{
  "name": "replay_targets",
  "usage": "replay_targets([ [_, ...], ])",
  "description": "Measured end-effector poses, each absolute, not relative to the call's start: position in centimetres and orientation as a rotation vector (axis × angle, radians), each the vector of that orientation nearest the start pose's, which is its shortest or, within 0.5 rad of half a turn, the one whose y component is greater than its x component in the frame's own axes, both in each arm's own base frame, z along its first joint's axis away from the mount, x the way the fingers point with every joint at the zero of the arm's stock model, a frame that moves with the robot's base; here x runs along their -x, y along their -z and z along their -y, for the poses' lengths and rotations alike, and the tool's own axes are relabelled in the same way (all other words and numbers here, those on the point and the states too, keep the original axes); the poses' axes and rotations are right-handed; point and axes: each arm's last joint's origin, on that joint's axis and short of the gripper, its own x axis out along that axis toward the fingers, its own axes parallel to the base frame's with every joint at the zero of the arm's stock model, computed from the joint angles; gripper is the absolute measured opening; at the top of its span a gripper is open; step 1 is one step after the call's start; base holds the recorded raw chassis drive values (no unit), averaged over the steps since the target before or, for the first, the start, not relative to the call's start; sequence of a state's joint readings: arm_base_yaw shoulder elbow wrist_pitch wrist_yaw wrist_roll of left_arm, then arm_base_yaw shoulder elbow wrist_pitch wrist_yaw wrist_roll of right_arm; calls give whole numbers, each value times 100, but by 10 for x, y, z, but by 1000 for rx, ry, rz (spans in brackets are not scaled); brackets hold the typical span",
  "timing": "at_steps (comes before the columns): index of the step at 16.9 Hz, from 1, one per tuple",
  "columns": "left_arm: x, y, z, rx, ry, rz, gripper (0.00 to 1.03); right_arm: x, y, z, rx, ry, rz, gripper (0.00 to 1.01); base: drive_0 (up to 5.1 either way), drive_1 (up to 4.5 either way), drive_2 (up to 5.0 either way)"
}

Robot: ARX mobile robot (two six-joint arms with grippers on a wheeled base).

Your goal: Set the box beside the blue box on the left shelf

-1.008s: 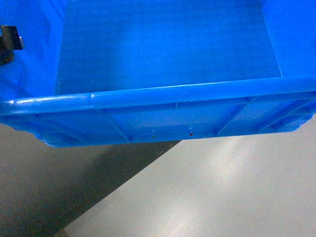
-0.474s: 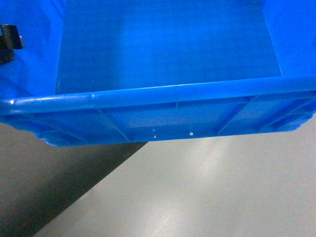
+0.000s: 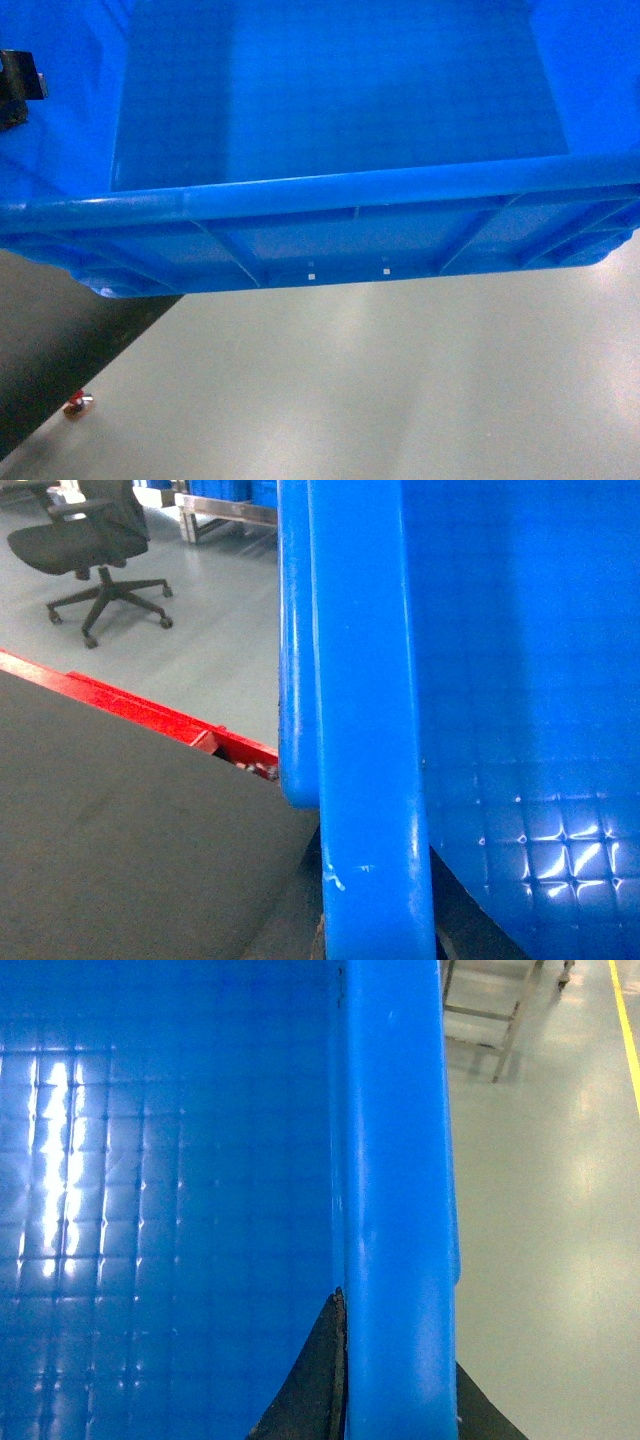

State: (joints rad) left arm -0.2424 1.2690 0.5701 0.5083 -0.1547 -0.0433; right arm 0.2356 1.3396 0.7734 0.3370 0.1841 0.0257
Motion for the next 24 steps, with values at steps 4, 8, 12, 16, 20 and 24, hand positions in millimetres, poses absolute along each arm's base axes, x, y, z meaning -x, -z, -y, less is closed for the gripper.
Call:
replay_targets([
  [4, -256, -226, 59, 4, 86, -189, 6, -285, -258, -63, 22, -47, -225, 8, -166, -166, -166],
  [8, -256, -226, 59, 3, 87, -189, 6, -285, -258, -63, 22, -46, -225, 8, -163, -163, -163],
  [12, -256, -226, 59, 3, 87, -189, 6, -285, -258, -63, 22, -46, -225, 8, -159, -159, -159],
  [16, -256, -226, 59, 3, 88, -189, 6, -285, -258, -63, 22, -46, -225, 8, -157, -157, -157],
  [20, -256, -226, 59, 3, 88, -189, 6, -285, -258, -63, 22, -46, -225, 8, -172, -172, -172],
  [24, -256, -226, 59, 3, 88, -188, 6, -285, -258, -63, 22, -46, -225, 8, -147, -147, -147],
])
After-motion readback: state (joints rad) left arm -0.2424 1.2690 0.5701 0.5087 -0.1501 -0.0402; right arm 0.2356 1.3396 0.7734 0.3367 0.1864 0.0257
